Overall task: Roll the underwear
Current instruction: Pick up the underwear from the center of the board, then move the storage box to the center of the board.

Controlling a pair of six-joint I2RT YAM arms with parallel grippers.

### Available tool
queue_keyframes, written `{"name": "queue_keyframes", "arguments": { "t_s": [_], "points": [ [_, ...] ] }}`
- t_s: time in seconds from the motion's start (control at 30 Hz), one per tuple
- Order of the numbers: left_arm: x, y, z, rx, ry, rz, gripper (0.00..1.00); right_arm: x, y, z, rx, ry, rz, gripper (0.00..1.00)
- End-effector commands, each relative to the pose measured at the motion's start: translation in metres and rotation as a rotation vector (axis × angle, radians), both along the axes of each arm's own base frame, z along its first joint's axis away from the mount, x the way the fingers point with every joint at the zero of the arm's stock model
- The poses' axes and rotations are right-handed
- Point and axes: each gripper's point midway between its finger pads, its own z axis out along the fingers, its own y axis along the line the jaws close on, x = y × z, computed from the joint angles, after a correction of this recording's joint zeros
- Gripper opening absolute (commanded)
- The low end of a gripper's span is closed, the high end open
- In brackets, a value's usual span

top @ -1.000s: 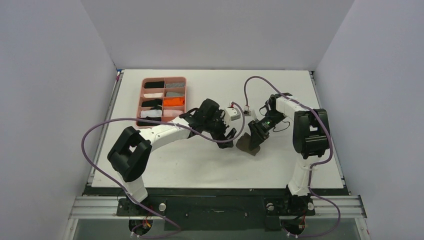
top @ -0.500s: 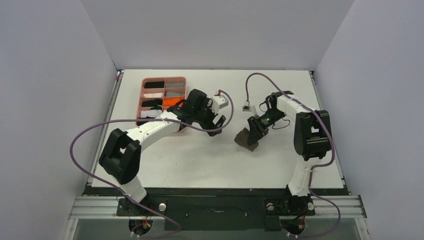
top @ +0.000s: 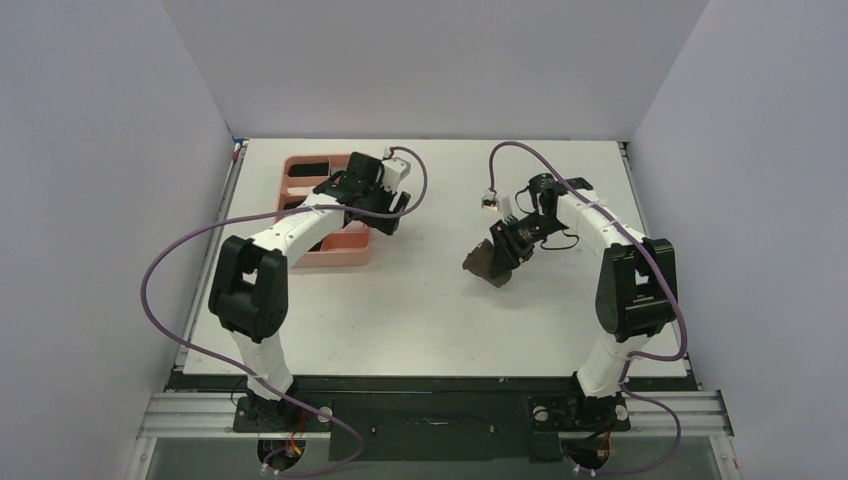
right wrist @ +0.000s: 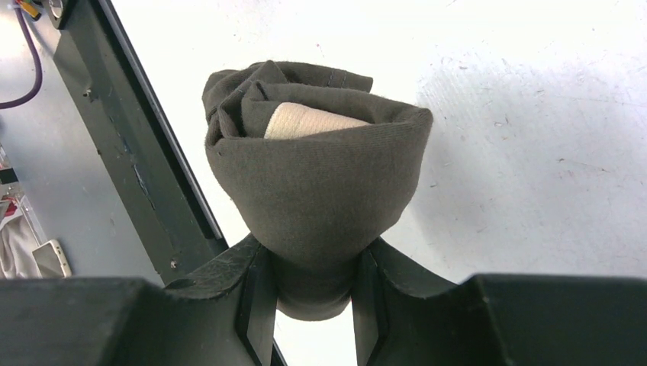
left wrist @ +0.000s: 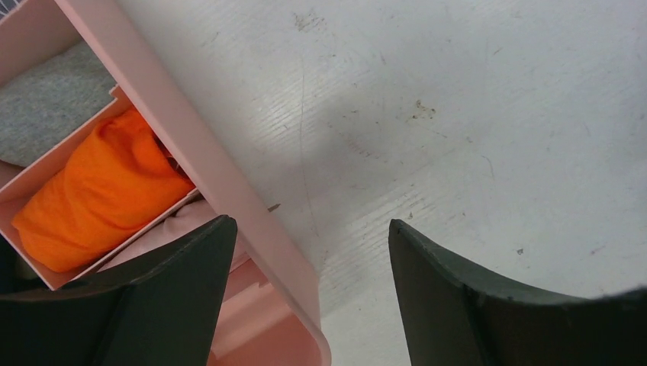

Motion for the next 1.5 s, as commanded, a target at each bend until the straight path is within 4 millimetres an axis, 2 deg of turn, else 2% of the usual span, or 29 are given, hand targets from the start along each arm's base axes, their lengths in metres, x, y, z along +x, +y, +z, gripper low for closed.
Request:
{"name": "queue_keyframes", "arguments": {
  "t_s": [0.0, 0.17, 0.4, 0.53, 0.7, 0.9, 1.13, 1.33, 1.47],
  "points": [
    [0.014, 0.012, -0.003, 0.032, 0.006, 0.081, 0.69, 0.001, 0.003, 0.009, 0.003, -0.064, -0.002, 0.0],
    [0.011, 0.025, -0.011, 0.029, 0.022, 0.112, 0.64, -0.002, 0.001, 0.006, -0.004, -0.061, 0.0, 0.0],
    [0.007, 0.031, 0.004, 0.001, -0.038, 0.121, 0.63, -0.003, 0.001, -0.002, -0.01, -0.043, 0.005, 0.0],
    [0.009, 0.038, -0.005, 0.028, -0.014, 0.14, 0.59, -0.003, 0.001, -0.005, -0.011, -0.04, 0.007, 0.0],
    [0.012, 0.037, -0.021, 0.039, 0.024, 0.139, 0.53, -0.003, 0.0, -0.005, -0.015, -0.044, 0.006, 0.0],
    [0.011, 0.025, -0.03, 0.009, 0.077, 0.1, 0.38, -0.006, -0.001, -0.005, -0.019, -0.045, 0.008, 0.0],
    [0.0, 0.01, -0.03, -0.022, 0.126, 0.052, 0.23, -0.006, -0.004, -0.007, -0.025, -0.043, 0.002, 0.0],
    [-0.02, -0.017, -0.035, 0.002, 0.151, -0.04, 0.0, -0.003, -0.01, -0.003, -0.027, -0.056, -0.021, 0.0],
    [-0.039, -0.047, -0.038, 0.015, 0.162, -0.114, 0.0, -0.002, -0.018, 0.0, -0.035, -0.066, -0.048, 0.0]
  ]
}}
